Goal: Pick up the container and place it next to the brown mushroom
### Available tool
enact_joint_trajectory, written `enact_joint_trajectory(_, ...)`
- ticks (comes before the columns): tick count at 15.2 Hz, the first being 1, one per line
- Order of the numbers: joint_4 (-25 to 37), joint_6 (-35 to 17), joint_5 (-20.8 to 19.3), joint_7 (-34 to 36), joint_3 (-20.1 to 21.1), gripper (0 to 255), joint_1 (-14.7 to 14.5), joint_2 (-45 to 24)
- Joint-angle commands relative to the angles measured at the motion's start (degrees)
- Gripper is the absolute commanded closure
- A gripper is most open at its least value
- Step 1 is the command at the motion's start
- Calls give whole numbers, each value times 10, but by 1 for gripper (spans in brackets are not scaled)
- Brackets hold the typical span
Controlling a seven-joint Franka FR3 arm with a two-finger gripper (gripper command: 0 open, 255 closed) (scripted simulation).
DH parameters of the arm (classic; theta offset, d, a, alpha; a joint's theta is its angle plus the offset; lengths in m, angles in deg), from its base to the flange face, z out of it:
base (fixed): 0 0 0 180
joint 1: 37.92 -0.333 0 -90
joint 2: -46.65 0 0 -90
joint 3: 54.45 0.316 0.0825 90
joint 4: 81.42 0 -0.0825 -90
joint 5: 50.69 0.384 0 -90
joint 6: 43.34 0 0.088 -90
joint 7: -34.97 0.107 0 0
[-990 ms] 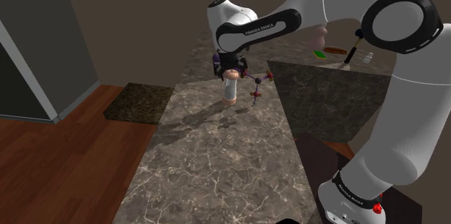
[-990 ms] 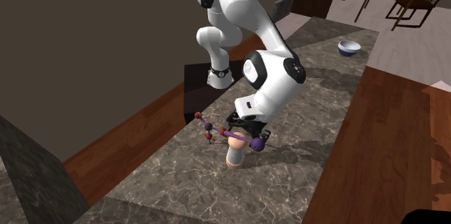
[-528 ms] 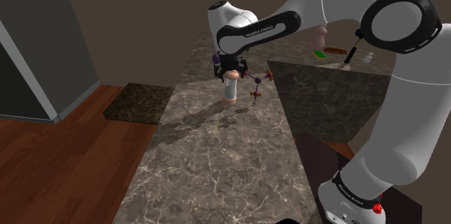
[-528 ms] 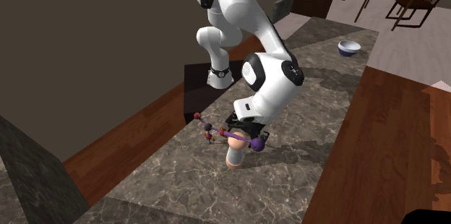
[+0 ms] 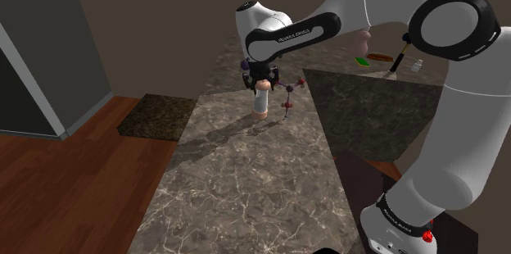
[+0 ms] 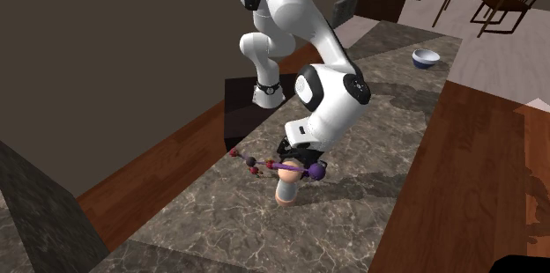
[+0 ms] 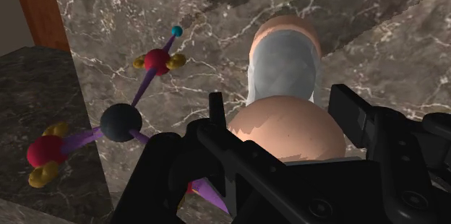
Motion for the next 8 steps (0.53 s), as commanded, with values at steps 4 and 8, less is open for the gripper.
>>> enact_joint_trajectory(4, 4, 6, 2, -2, 0, 255, 0, 3)
enact_joint_trajectory(8, 20, 31, 7, -12, 2, 255, 0, 13)
